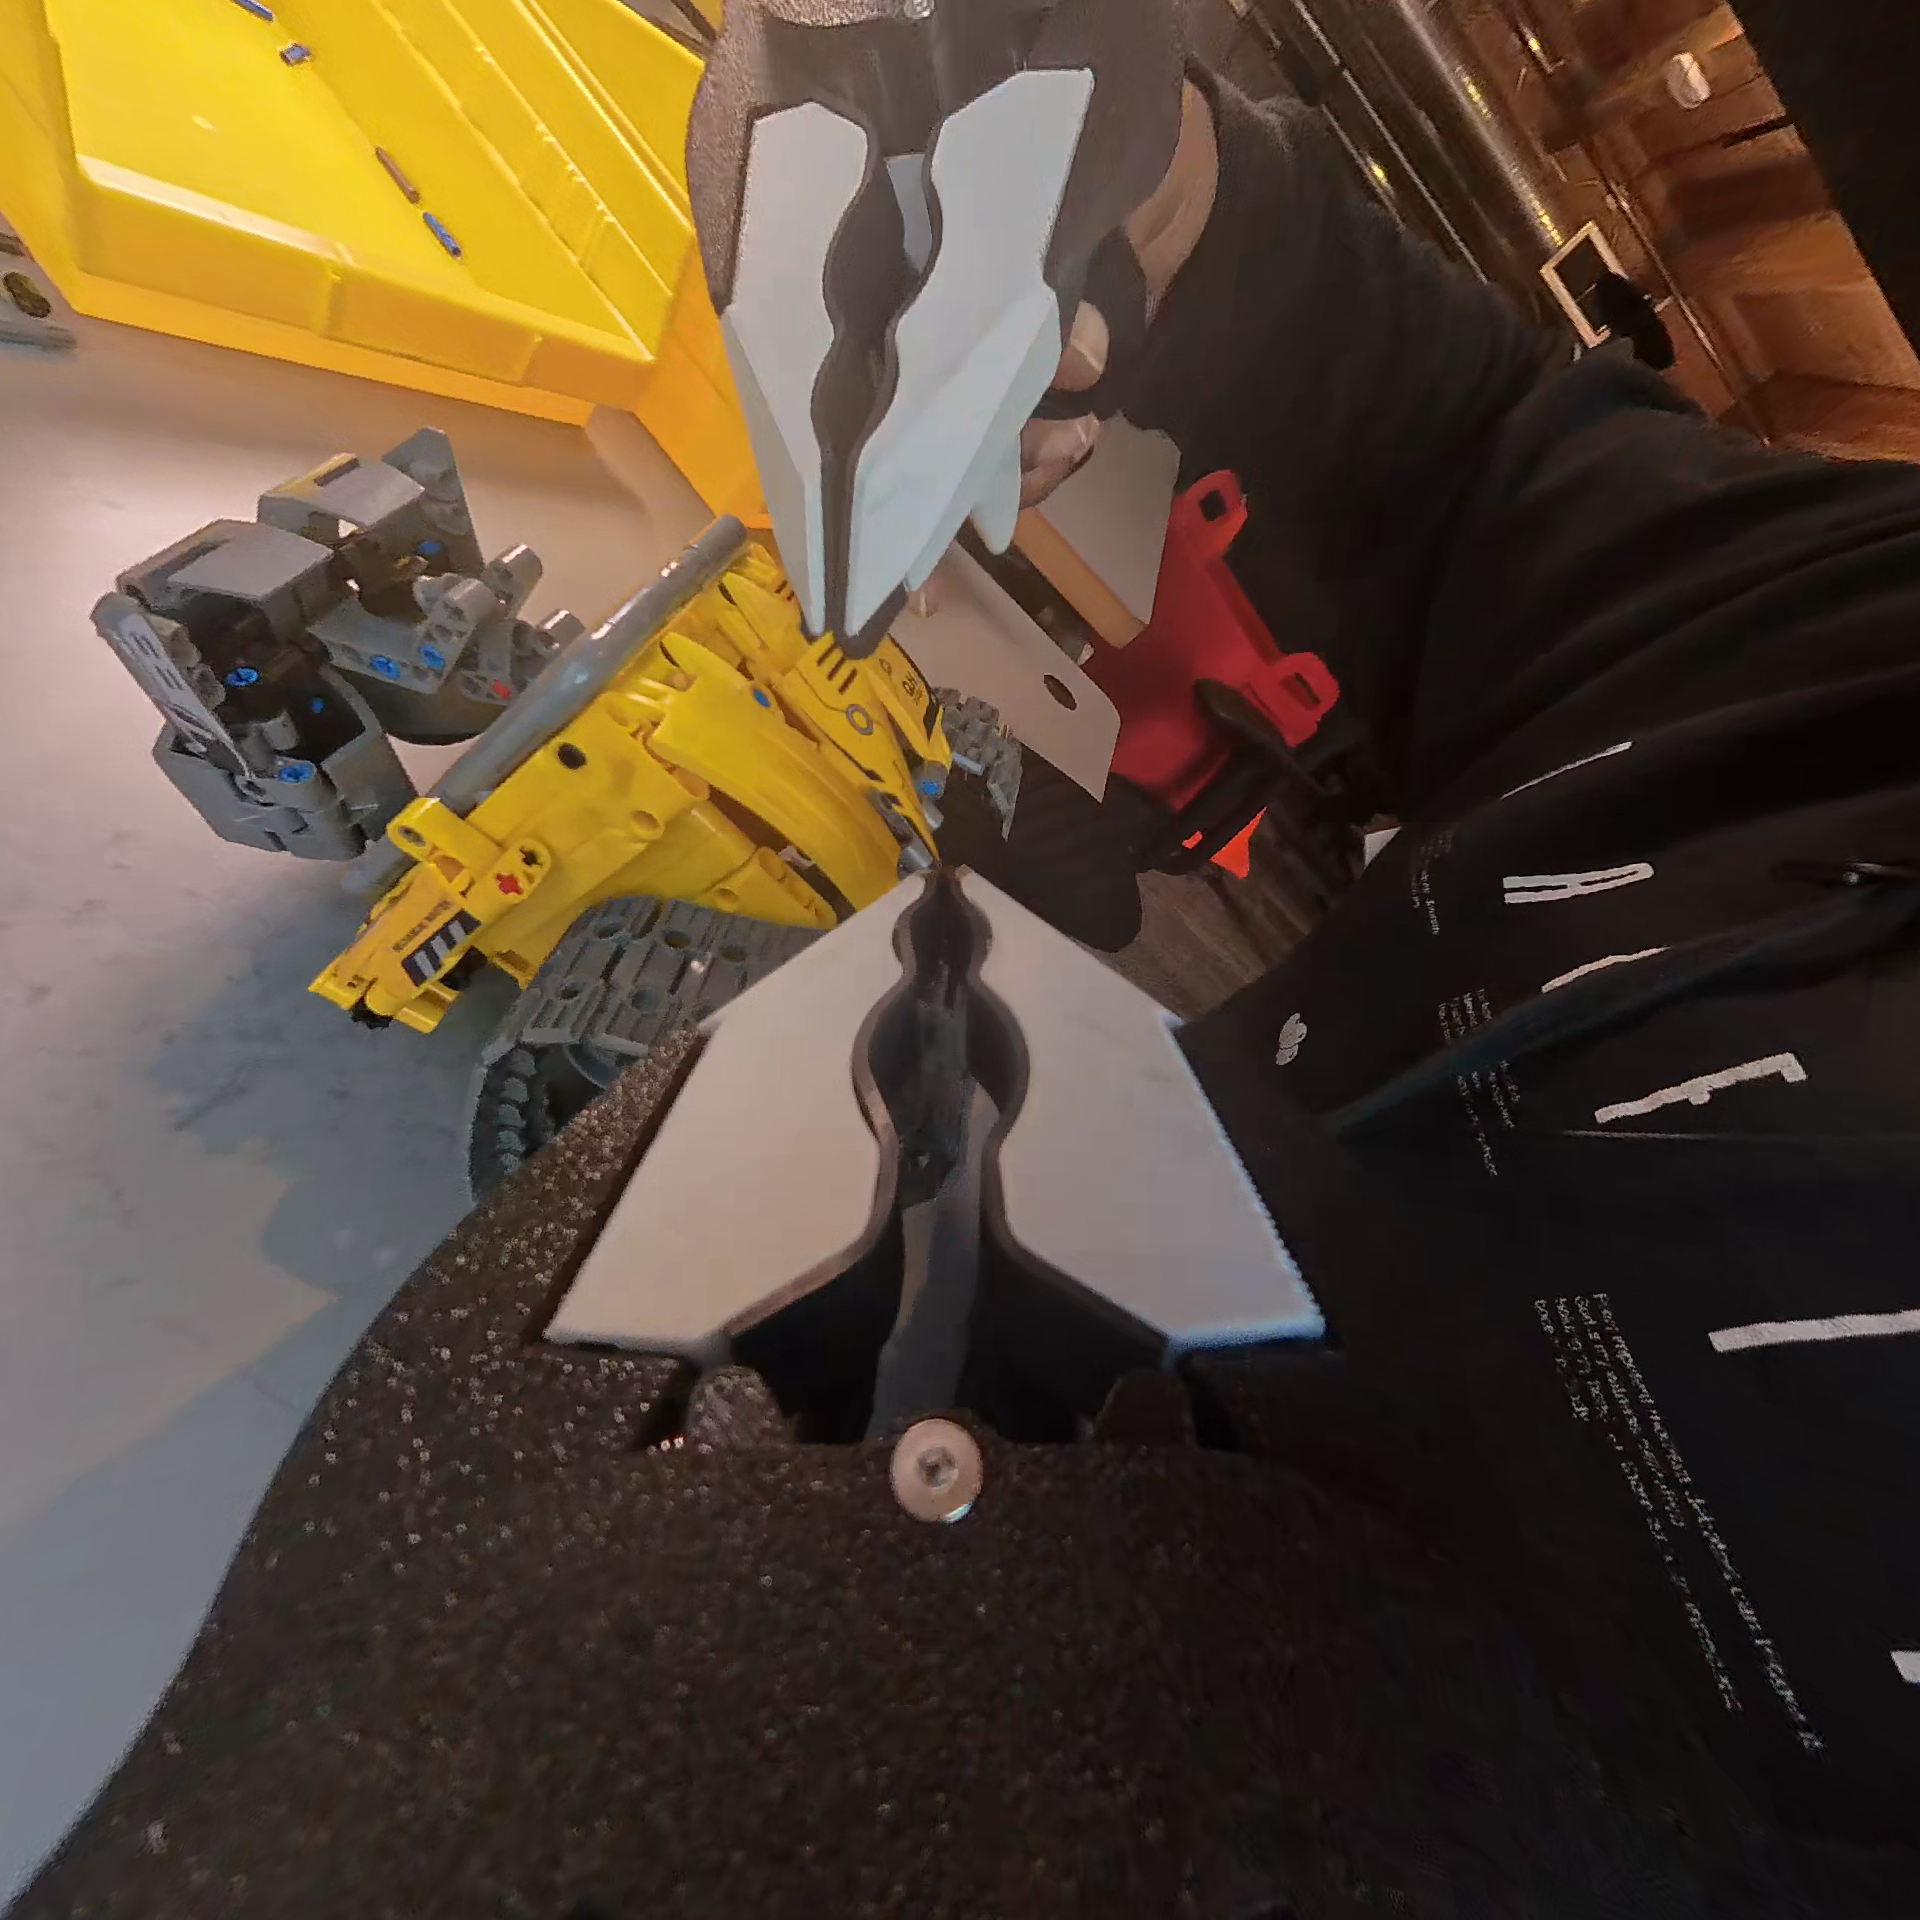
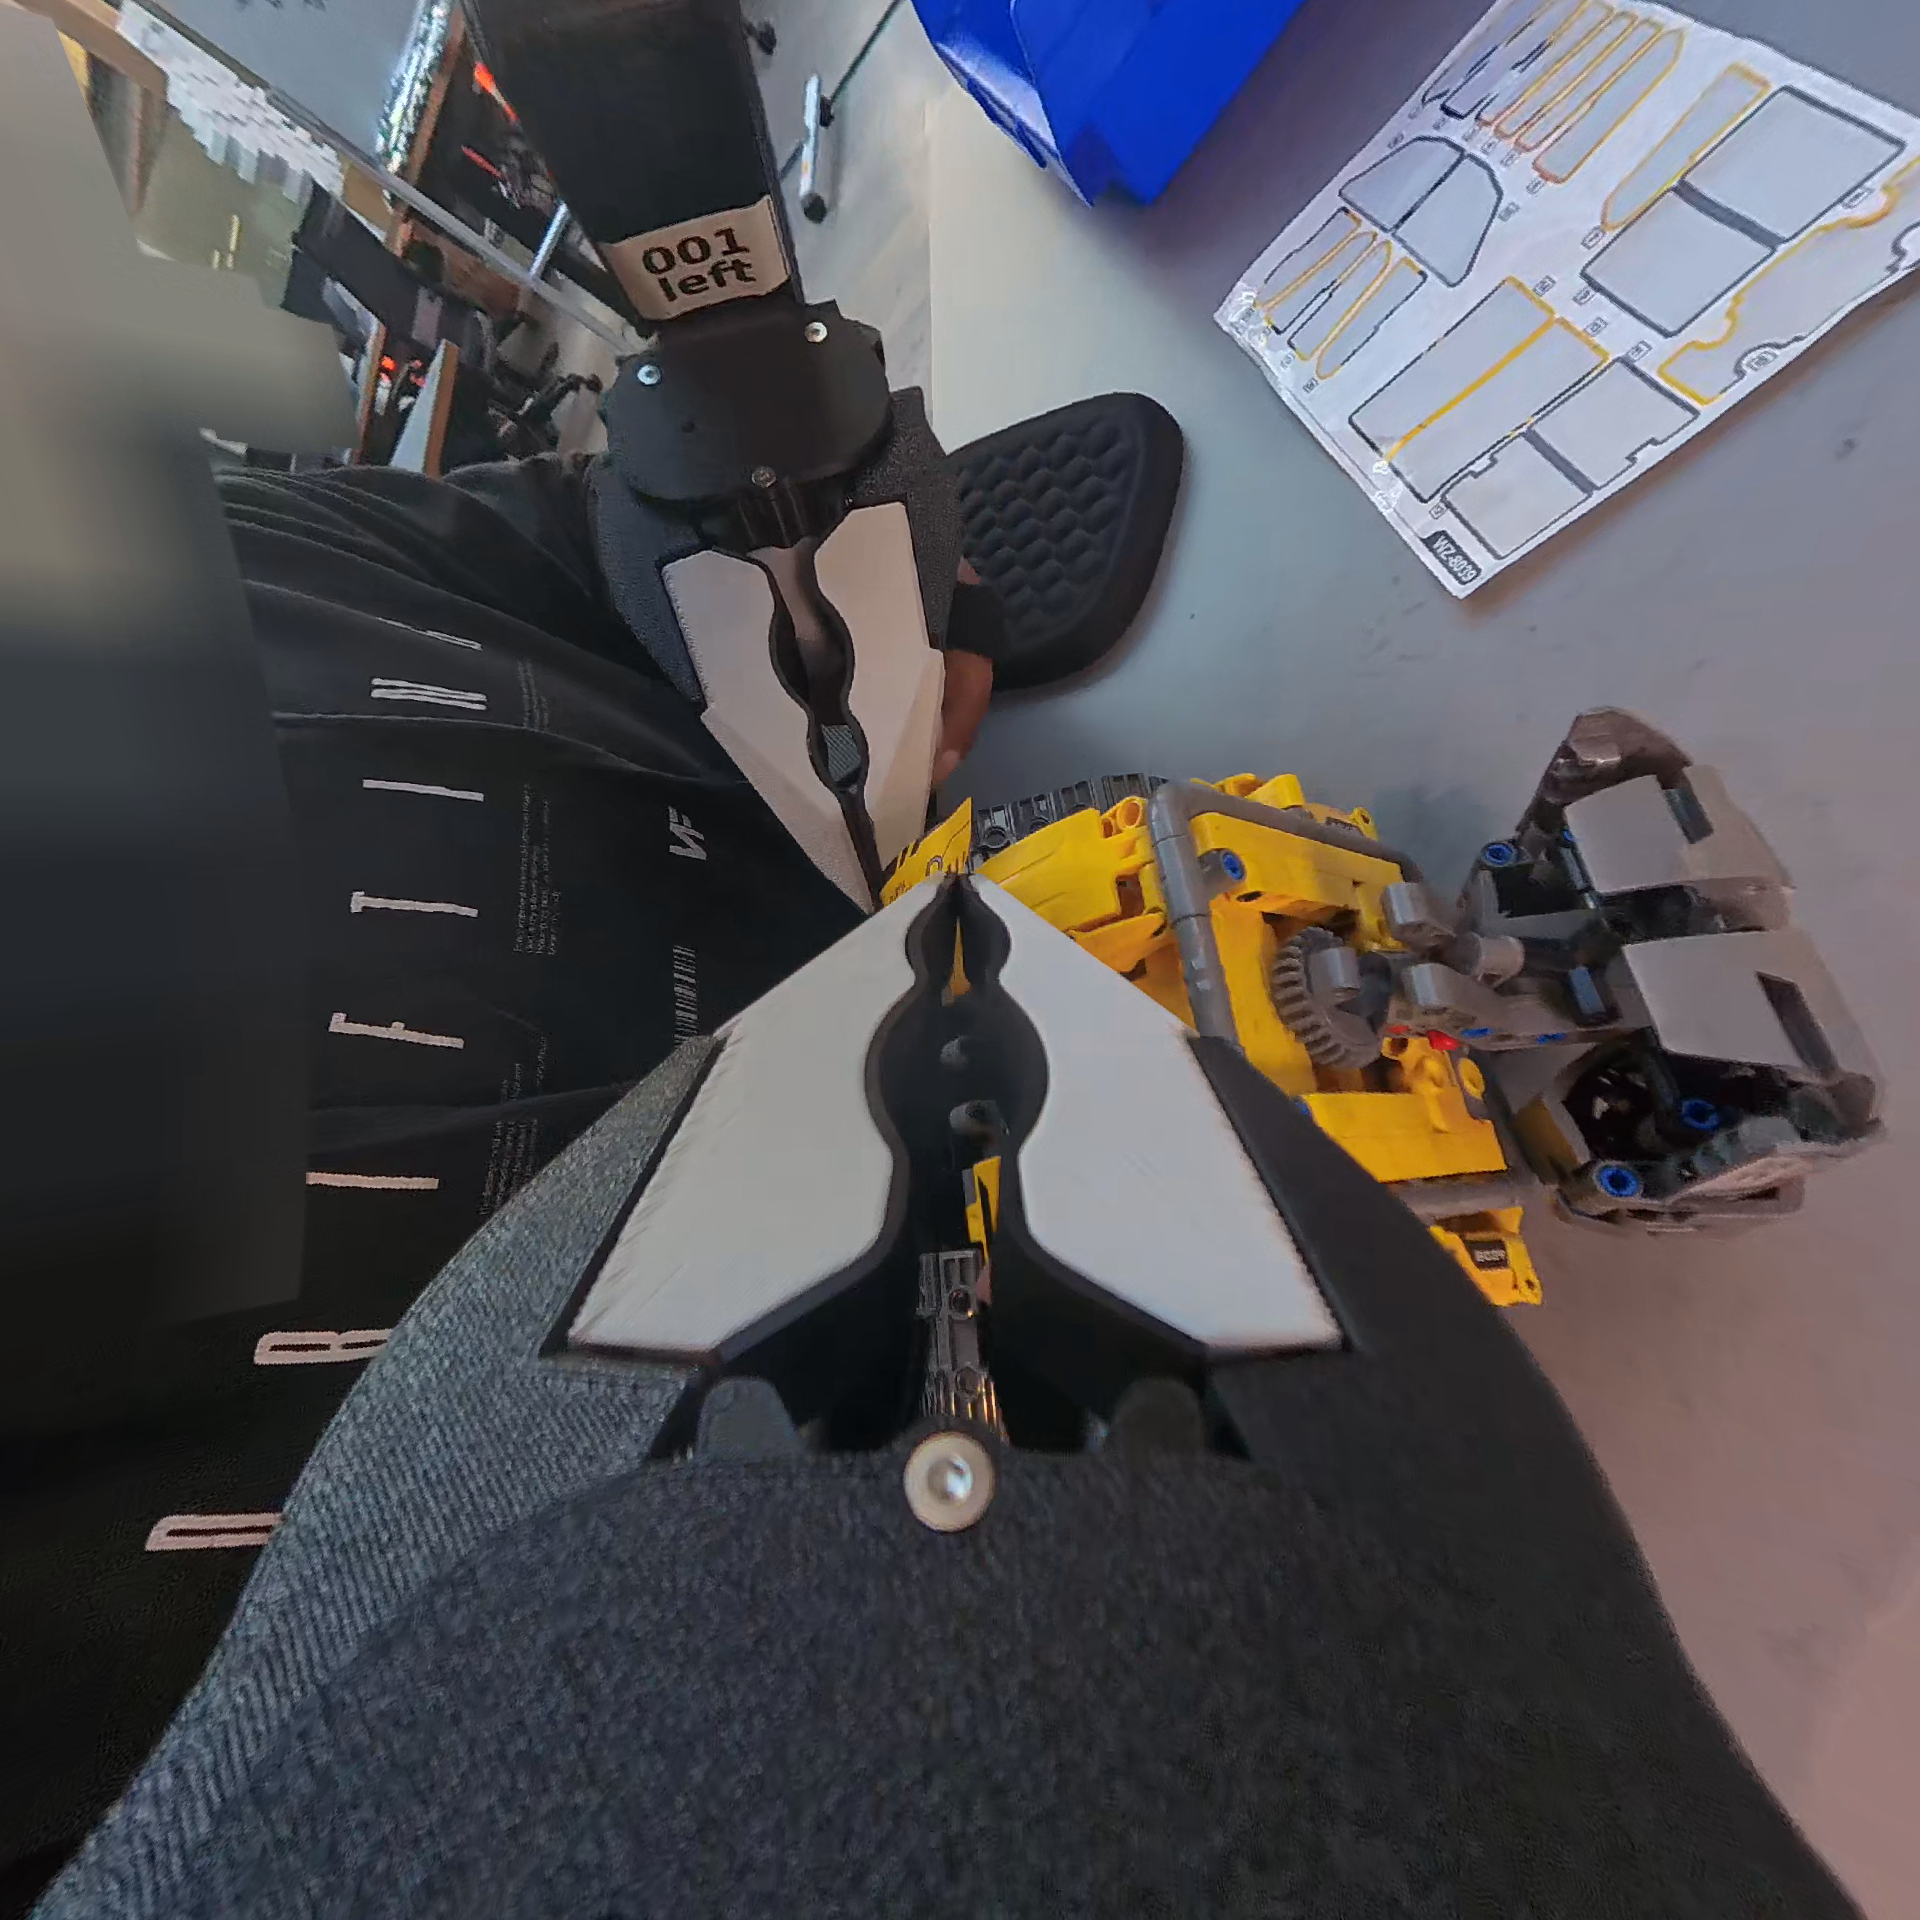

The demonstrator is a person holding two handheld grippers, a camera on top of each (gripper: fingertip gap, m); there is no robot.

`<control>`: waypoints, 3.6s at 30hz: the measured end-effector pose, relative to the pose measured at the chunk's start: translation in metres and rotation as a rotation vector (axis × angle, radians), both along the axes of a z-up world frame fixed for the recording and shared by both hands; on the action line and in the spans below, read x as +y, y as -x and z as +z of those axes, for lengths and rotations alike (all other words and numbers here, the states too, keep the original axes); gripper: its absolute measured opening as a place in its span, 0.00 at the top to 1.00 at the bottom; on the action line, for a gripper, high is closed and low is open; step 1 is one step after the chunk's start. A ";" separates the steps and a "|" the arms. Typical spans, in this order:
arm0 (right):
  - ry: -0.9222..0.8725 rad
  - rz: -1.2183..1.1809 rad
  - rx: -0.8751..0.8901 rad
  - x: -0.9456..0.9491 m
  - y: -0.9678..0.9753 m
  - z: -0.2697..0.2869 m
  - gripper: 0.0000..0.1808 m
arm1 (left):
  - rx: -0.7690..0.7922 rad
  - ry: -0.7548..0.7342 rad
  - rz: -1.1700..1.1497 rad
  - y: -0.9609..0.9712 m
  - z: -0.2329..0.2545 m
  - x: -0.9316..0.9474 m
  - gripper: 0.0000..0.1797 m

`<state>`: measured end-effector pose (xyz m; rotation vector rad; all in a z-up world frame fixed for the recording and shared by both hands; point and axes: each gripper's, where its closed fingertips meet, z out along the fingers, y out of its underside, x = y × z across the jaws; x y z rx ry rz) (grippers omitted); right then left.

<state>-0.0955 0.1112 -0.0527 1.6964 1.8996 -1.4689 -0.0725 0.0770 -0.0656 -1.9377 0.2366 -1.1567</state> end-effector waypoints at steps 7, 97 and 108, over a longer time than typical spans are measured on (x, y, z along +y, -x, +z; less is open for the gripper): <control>-0.057 0.027 -0.058 0.003 0.004 -0.008 1.00 | 0.041 0.035 0.005 -0.001 -0.007 0.002 1.00; -0.184 -0.009 -0.088 0.014 0.008 -0.025 1.00 | -0.175 0.240 -0.071 0.004 -0.006 0.005 1.00; -0.383 0.065 -0.067 0.015 0.007 -0.026 1.00 | -0.201 0.248 -0.076 0.004 -0.006 0.006 1.00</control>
